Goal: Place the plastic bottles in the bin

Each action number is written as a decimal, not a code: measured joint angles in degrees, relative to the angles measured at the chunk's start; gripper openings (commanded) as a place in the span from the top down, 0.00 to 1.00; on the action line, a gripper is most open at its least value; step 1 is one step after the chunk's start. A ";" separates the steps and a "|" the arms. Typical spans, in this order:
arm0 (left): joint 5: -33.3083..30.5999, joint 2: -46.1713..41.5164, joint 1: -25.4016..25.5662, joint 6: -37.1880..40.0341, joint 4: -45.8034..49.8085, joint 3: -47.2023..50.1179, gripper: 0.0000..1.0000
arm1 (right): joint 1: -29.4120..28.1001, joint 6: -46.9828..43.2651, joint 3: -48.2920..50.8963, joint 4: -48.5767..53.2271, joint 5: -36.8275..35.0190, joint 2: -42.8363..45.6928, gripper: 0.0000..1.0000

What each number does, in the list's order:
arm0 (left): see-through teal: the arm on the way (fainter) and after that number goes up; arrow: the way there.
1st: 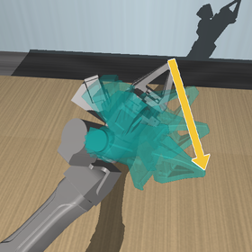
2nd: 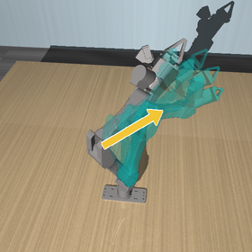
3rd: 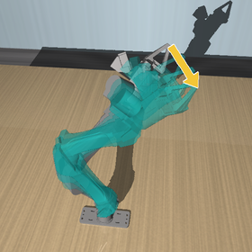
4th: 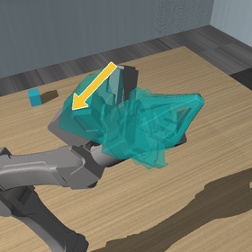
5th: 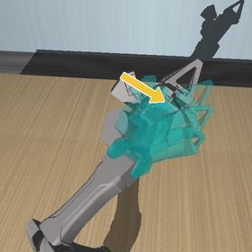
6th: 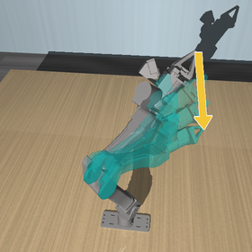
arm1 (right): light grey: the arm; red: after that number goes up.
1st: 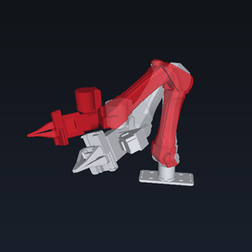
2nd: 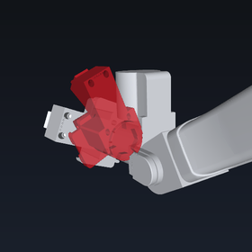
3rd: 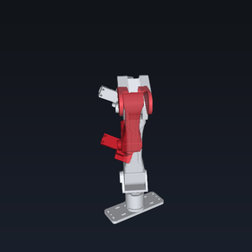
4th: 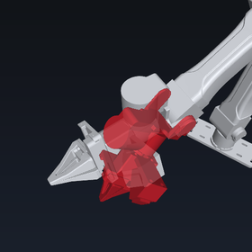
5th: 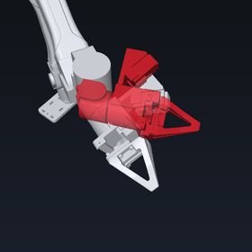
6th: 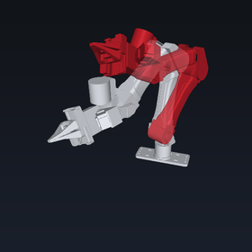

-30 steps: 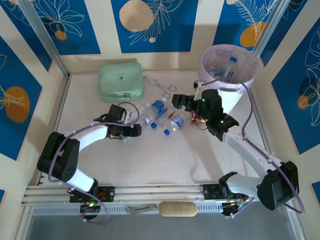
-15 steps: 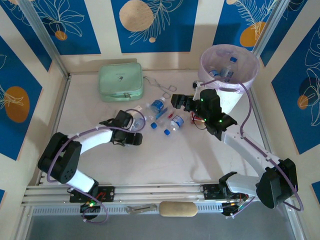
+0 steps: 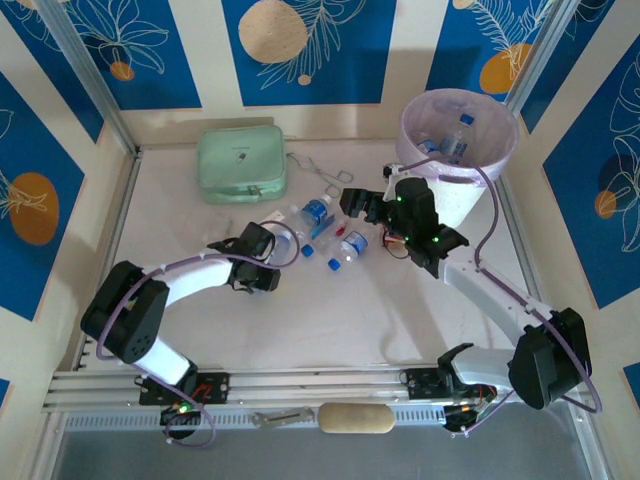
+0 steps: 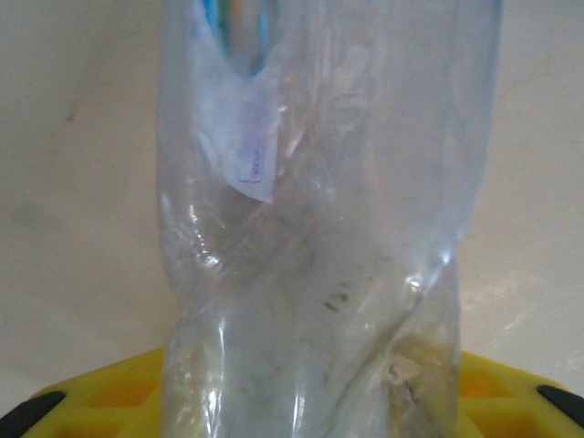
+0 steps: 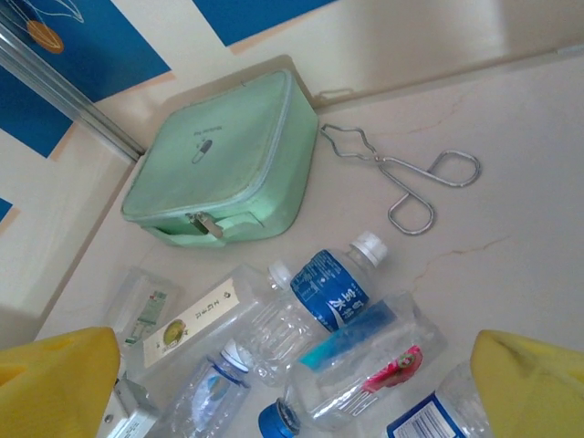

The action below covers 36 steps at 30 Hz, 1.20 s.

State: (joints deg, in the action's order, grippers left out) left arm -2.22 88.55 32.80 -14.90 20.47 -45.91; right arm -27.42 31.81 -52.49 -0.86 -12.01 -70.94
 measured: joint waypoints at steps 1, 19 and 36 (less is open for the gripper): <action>0.07 -0.35 0.11 -0.07 0.00 0.00 0.54 | 0.00 0.37 0.00 -0.02 0.07 -0.26 0.01; 15.78 -9.11 0.35 -11.69 -17.16 -3.02 0.52 | -1.03 12.79 -0.13 -10.75 17.49 -7.72 0.01; 29.44 -10.67 1.92 -17.79 -37.66 2.38 0.52 | -3.39 14.93 -2.78 -15.61 24.41 -14.32 0.20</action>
State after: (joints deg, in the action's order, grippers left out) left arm 27.22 77.89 34.72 -32.69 -17.19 -43.53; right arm -30.81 46.74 -55.27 -16.47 12.40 -85.25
